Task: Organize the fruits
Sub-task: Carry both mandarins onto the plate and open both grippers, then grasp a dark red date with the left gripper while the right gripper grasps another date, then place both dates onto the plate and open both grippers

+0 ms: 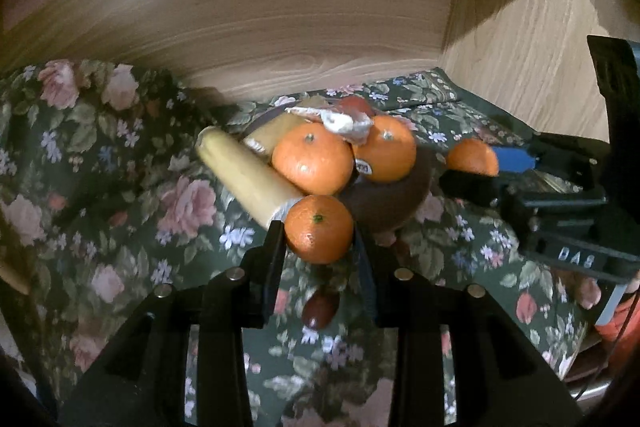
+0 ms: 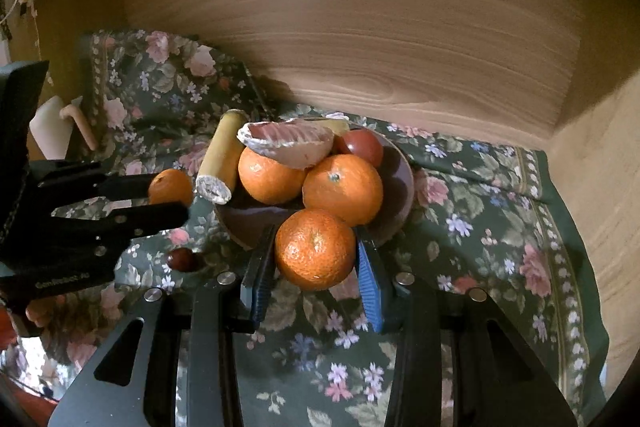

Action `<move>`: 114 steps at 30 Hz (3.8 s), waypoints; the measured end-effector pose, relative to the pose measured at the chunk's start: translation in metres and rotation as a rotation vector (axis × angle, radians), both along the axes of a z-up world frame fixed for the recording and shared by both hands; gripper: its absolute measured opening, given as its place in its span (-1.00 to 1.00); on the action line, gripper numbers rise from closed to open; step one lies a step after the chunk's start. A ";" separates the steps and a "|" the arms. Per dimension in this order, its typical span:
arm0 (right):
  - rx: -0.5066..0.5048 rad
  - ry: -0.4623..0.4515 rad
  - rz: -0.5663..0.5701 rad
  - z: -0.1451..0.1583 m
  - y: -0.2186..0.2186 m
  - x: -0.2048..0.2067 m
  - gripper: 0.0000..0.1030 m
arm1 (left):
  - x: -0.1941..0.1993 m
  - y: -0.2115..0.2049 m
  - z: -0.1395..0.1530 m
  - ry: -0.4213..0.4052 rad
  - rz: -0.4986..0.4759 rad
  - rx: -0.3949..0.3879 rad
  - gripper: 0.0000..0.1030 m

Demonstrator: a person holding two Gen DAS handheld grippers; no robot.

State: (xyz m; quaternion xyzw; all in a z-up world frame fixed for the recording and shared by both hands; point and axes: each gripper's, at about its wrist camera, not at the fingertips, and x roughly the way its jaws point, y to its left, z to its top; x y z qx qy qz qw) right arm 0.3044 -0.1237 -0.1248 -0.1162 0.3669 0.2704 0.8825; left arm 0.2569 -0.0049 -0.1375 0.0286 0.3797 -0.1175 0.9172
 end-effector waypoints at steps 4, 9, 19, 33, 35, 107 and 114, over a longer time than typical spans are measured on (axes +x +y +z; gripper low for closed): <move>-0.021 0.024 0.019 -0.009 0.009 0.011 -0.33 | 0.016 -0.003 -0.008 0.034 -0.005 -0.011 -0.34; -0.045 0.054 0.037 -0.020 0.016 0.020 -0.33 | 0.027 -0.007 -0.018 0.065 -0.020 -0.011 -0.34; -0.055 0.090 0.056 -0.031 0.021 0.031 -0.31 | 0.034 -0.015 -0.026 0.091 -0.048 0.003 -0.34; -0.039 0.107 0.039 -0.029 0.014 0.029 -0.01 | 0.034 -0.006 -0.025 0.131 -0.022 -0.050 -0.07; -0.024 0.094 0.035 -0.023 0.011 0.025 0.06 | 0.028 0.000 -0.018 0.120 -0.015 -0.066 -0.06; -0.031 0.041 0.069 -0.015 0.038 0.025 -0.57 | 0.053 0.019 0.008 0.058 -0.001 -0.060 -0.69; -0.041 0.070 0.075 -0.025 0.041 0.031 -0.56 | 0.059 0.011 0.006 0.045 -0.019 -0.033 -0.61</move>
